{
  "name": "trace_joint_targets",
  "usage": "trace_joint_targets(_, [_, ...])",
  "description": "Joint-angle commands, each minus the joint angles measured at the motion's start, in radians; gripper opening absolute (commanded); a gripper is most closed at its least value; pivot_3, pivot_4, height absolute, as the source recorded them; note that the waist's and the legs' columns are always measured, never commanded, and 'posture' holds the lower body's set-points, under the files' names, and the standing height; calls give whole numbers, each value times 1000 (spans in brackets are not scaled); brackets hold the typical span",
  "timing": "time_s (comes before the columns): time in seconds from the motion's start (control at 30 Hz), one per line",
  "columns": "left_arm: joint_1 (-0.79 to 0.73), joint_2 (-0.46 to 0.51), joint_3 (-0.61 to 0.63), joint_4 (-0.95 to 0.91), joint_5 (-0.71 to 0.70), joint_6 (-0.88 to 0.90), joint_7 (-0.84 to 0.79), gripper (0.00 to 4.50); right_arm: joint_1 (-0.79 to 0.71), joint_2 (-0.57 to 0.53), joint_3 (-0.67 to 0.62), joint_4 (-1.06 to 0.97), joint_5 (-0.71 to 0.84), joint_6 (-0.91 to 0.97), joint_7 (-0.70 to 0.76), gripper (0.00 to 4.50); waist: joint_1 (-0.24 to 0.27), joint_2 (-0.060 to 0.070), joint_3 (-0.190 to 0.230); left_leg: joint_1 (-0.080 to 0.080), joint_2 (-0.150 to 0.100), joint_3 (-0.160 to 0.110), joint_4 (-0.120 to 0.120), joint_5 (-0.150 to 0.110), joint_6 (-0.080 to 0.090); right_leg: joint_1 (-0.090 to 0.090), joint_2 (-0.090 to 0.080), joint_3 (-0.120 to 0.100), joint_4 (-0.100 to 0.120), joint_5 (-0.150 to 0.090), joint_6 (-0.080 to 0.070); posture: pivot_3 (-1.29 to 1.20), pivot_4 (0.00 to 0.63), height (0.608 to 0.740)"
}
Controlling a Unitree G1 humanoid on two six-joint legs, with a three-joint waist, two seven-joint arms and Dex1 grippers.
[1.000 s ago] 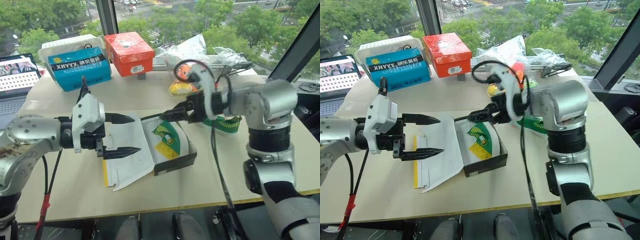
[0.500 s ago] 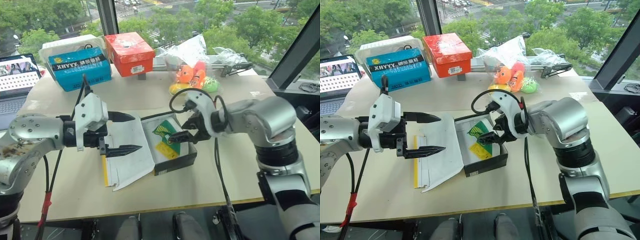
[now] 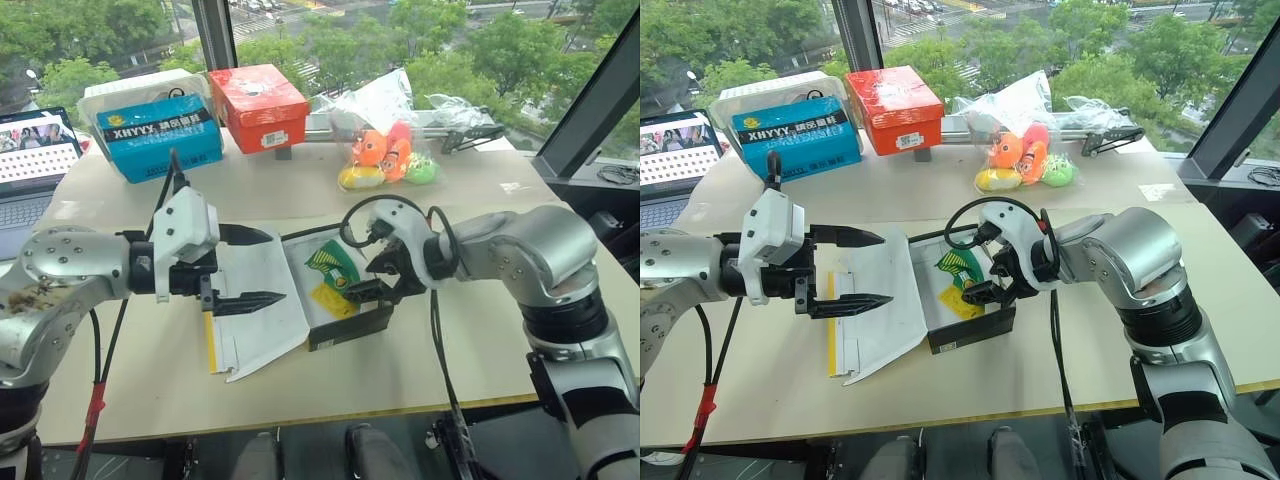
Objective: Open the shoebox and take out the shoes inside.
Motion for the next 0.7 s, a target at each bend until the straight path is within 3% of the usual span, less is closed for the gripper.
trace_joint_targets(0.03, [-8, 10, 20, -16, 3, -12, -3, 4500, -23, -20, -20, -12, 8, 2, -7, 4480, 1, 0, 0, 0, 0, 0, 0, 0, 0, 0, 0, 0, 0, 0, 0, 0, 150, 740])
trace_joint_targets(0.7, [-14, 14, 24, -26, 2, -9, 2, 4500, 20, -22, 3, 14, 9, -37, -38, 4480, 0, 0, 0, 0, 0, 0, 0, 0, 0, 0, 0, 0, 0, 0, 1, 0, 150, 740])
